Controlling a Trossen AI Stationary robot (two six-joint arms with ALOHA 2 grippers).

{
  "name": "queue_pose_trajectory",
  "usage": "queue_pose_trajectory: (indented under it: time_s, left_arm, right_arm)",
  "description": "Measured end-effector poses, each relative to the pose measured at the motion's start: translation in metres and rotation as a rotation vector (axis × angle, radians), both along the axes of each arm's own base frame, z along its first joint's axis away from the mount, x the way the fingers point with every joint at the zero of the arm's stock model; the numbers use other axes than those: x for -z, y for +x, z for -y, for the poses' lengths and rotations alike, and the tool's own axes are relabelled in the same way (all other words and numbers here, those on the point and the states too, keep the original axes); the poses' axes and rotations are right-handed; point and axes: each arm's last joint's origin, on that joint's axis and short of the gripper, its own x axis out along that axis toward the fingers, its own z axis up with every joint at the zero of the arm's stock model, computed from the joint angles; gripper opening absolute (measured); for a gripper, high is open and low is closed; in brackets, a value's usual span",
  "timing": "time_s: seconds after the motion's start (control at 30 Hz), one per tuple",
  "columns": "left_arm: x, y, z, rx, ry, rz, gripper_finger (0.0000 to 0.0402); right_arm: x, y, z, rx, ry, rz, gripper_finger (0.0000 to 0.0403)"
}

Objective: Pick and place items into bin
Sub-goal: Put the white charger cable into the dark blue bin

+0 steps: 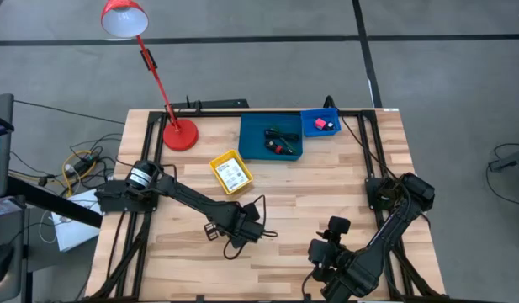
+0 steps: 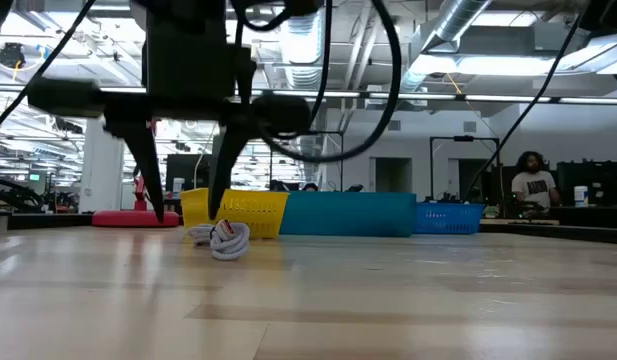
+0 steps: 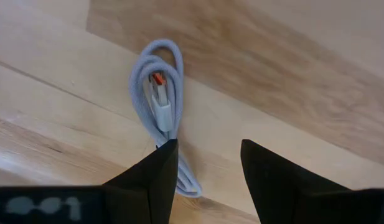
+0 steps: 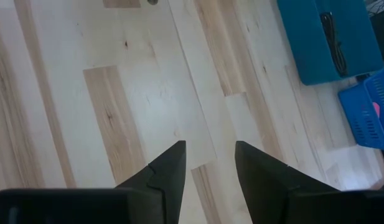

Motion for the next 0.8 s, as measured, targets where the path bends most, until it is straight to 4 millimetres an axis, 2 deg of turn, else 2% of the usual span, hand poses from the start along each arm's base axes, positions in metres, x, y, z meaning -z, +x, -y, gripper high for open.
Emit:
queue_pose_trajectory:
  time_s: [0.17, 0.47, 0.8]
  left_arm:
    - [0.006, 0.000, 0.000, 0.002, 0.008, 0.026, 0.0166]
    - [0.006, 0.007, -0.002, -0.011, 0.045, 0.103, 0.0166]
    - [0.006, 0.013, -0.017, -0.079, 0.014, 0.112, 0.0166]
  right_arm:
    - [0.000, 0.000, 0.000, 0.000, -0.001, 0.001, 0.0133]
    - [0.000, 0.000, 0.000, 0.000, -0.002, 0.002, 0.0133]
    - [0.000, 0.000, 0.000, 0.000, -0.002, 0.002, 0.0133]
